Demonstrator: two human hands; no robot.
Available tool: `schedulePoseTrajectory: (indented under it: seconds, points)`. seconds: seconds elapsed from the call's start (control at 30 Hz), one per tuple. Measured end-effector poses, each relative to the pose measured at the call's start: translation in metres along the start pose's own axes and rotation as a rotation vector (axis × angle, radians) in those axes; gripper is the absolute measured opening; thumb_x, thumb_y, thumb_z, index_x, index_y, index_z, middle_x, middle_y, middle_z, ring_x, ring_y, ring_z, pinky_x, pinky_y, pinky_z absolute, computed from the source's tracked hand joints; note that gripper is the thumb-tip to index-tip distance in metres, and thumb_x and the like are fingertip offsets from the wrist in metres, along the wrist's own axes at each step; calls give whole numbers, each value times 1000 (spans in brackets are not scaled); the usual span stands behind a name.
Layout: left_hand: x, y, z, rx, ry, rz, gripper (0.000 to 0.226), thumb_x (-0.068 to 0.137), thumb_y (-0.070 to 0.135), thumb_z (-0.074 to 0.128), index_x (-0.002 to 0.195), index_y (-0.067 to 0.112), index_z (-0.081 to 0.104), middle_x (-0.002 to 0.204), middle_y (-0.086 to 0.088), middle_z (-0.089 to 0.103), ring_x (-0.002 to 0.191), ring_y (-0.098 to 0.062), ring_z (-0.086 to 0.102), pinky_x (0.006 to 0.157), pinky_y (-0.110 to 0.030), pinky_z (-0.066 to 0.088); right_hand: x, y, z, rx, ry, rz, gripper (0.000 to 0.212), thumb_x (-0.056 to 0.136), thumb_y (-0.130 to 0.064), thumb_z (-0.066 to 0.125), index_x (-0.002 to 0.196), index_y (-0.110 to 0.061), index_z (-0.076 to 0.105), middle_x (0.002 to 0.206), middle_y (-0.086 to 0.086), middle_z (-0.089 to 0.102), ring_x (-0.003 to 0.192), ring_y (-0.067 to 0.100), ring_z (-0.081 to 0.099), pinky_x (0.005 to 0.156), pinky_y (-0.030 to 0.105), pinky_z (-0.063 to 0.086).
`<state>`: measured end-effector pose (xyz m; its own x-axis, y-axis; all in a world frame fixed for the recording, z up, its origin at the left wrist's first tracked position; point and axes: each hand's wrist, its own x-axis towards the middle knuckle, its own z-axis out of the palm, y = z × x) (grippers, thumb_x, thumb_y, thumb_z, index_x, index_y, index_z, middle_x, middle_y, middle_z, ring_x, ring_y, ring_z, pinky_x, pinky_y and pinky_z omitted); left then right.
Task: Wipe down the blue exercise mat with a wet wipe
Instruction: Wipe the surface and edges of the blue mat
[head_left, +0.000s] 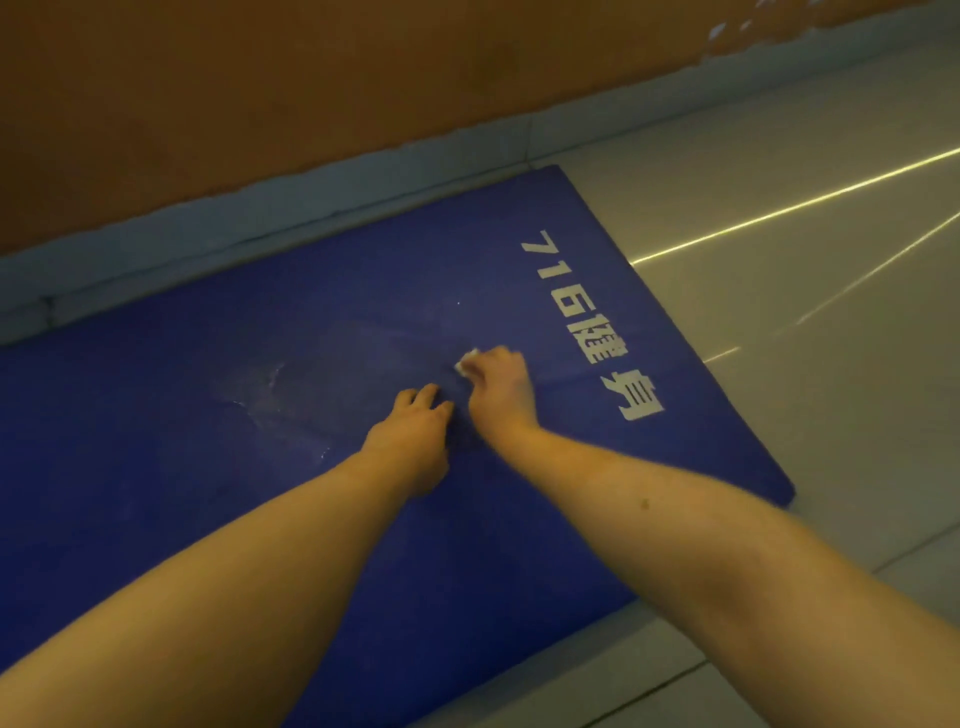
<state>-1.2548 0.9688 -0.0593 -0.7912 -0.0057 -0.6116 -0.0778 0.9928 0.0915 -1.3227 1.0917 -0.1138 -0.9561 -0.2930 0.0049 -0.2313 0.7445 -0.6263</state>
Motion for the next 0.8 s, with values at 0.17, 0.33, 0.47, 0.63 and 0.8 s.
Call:
schedulePoseTrajectory:
  seconds: [0.17,0.33,0.47,0.63,0.8]
  points:
    - [-6,-34,-13,-72,91,-9,48,100,21,50,147,20,42,156,0,30,139,-24,32,103,-45,47,-34,-22,10,269,-106,120,18,101,-15,59,109,-10,74,103,7,67,95,19,59,84,27,45]
    - [-10,-47,-44,-799,165,-102,56,94,18,64,146,11,45,140,-13,55,119,-30,60,92,-40,53,-19,-55,-18,820,-161,478,24,90,-23,77,107,-8,70,93,0,71,84,13,68,74,30,60]
    - [-9,-55,-69,-1043,149,-42,20,96,28,67,108,11,68,100,-14,72,88,-25,72,81,-42,62,-7,-79,-22,866,-201,677,16,90,-21,77,100,-14,67,105,12,72,100,30,70,86,45,61]
    - [-2,-68,-102,-933,232,-51,28,95,34,66,87,7,65,84,-14,70,80,-29,71,81,-47,61,23,-122,-56,346,-117,634,14,97,-7,57,101,-12,70,90,4,63,77,17,58,67,33,52]
    - [-2,-76,-124,-959,228,-40,37,94,43,65,88,7,61,85,-12,68,88,-30,68,87,-46,58,33,-164,-82,140,-248,524,21,98,-12,62,117,-15,70,107,6,68,96,23,65,78,33,55]
